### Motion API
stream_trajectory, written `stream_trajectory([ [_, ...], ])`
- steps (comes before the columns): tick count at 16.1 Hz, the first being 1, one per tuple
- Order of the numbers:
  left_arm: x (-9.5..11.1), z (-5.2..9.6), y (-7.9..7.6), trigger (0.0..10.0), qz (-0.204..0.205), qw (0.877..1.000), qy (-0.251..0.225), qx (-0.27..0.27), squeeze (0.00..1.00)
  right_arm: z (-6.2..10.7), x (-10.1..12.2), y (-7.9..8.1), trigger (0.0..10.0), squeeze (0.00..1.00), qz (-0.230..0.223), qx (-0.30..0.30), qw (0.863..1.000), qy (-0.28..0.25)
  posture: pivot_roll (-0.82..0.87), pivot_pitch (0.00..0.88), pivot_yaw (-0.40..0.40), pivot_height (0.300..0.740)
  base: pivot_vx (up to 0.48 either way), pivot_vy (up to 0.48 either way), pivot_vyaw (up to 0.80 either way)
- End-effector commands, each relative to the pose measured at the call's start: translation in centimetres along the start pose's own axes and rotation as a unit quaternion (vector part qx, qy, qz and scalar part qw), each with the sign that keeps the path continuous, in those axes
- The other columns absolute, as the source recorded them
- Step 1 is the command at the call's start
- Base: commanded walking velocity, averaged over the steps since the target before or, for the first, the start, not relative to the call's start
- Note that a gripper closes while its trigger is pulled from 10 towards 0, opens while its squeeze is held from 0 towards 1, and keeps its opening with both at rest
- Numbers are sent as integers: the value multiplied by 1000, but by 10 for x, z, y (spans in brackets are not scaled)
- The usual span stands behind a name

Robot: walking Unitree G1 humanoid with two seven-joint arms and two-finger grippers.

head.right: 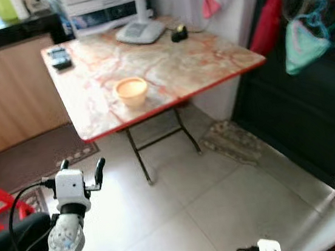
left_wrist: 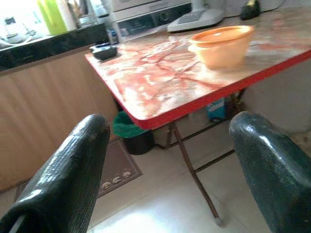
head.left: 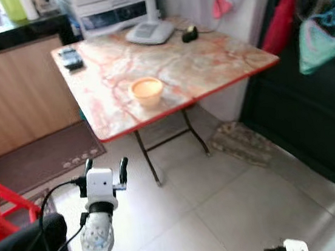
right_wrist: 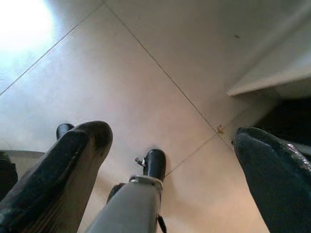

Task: Restocking fridge

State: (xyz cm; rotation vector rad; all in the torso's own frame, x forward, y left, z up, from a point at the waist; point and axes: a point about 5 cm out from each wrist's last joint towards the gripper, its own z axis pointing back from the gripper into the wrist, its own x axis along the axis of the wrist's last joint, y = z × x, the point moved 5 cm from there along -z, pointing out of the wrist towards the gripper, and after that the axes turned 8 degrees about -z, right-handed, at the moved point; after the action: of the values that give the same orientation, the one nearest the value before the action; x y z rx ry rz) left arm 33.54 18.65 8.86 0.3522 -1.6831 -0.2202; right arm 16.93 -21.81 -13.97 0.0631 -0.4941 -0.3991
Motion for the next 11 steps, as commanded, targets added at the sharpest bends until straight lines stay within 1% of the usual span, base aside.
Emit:
stream_trajectory([
  [1, 5, -3, -1, 10000, 0, 1000, -5, -8, 0, 0, 1, -1, 10000, 0, 8, 1, 1000, 2, 151, 0, -19, 740, 307, 0, 0],
  [7, 8, -5, -3, 10000, 3, 1000, -3, -10, 0, 0, 3, 0, 10000, 0, 17, 5, 1000, 2, 151, 0, -24, 740, 317, 0, 0],
  [9, 7, -5, -4, 10000, 4, 1000, 0, -11, 0, 0, 4, 0, 10000, 0, 26, 9, 1000, 1, 152, 0, -25, 740, 321, 0, 800],
  [11, 9, -6, -5, 10000, 5, 1000, -1, -11, 0, 0, 3, 1, 10000, 0, 27, 10, 1000, 2, 157, 0, -28, 740, 321, 0, 800],
])
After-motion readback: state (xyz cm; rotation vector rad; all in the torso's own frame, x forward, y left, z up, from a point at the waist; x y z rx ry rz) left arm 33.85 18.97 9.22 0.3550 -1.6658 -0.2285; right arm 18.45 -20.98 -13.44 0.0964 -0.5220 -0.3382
